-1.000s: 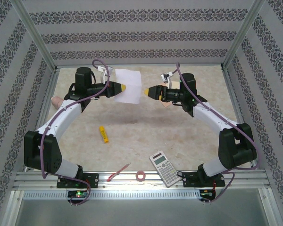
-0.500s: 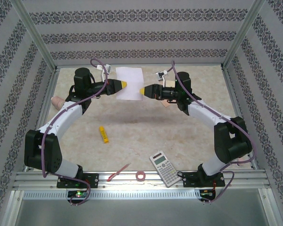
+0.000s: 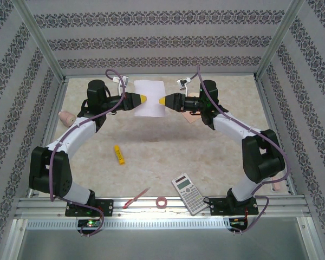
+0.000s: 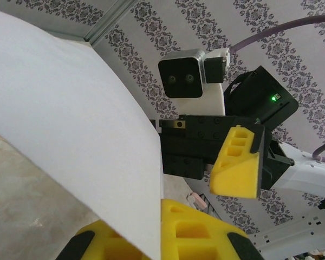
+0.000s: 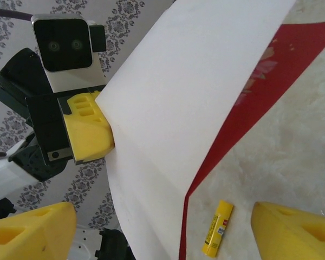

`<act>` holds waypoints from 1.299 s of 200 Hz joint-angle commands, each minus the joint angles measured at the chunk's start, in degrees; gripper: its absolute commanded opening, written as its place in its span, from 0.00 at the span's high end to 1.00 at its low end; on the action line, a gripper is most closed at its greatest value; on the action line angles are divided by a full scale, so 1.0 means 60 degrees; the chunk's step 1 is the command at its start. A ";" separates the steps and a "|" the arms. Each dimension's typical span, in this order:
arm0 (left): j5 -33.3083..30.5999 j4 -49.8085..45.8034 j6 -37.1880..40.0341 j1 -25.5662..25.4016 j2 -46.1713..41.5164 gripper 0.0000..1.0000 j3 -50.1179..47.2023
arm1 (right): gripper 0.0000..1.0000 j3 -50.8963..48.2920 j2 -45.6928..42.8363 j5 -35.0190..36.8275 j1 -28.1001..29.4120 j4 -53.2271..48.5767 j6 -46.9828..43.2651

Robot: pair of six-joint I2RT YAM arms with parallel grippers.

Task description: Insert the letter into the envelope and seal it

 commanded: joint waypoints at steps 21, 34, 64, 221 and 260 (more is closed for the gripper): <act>0.0217 0.0544 -0.0044 -0.0114 0.0110 1.00 -0.0059 | 0.33 0.0278 0.0079 -0.0452 0.0101 0.0762 0.0319; 0.0190 0.0548 -0.0019 -0.0112 0.0110 1.00 -0.0073 | 0.41 0.0271 0.0075 -0.0492 0.0098 0.0769 0.0346; 0.0173 0.0530 0.0020 -0.0112 0.0128 1.00 -0.0088 | 0.51 0.0251 0.0065 -0.0551 0.0107 0.0821 0.0423; -0.0361 0.0721 -0.0039 -0.0096 0.0198 1.00 -0.0128 | 0.57 -0.0038 -0.0044 -0.0582 0.0049 0.1211 0.0794; -0.1524 0.2159 -0.0976 -0.0103 0.0090 1.00 -0.0466 | 0.17 -0.0736 -0.0265 0.0527 0.0020 0.1612 0.1373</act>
